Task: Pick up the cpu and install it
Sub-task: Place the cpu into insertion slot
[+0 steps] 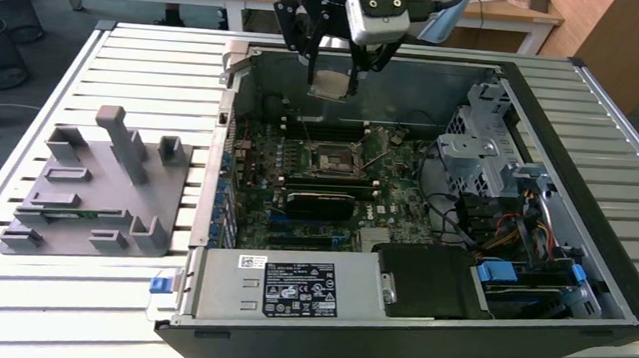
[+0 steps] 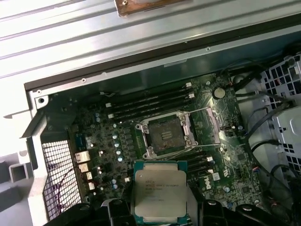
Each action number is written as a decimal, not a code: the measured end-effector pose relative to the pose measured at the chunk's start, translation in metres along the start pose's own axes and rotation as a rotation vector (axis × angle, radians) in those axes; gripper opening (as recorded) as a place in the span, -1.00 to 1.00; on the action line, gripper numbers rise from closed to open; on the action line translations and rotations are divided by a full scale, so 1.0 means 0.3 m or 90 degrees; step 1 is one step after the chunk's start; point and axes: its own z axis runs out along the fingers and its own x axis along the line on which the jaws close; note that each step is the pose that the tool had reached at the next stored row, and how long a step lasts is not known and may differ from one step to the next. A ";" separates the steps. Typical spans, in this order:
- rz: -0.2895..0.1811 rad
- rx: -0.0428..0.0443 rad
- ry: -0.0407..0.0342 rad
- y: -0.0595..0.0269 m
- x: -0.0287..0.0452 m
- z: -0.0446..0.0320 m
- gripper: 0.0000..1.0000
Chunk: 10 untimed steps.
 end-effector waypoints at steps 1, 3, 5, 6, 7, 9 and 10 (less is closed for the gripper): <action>0.005 -0.0001 -0.0004 0.000 0.000 0.000 0.06; 0.015 -0.0003 -0.0012 0.000 0.000 0.000 0.06; 0.025 -0.0004 -0.0019 0.000 0.000 0.001 0.06; 0.030 -0.0005 -0.0023 0.000 0.000 0.001 0.06; 0.035 -0.0006 -0.0026 0.000 0.000 0.001 0.06; 0.045 -0.0008 -0.0034 0.000 0.000 0.001 0.06; 0.049 -0.0009 -0.0037 0.000 0.000 0.002 0.06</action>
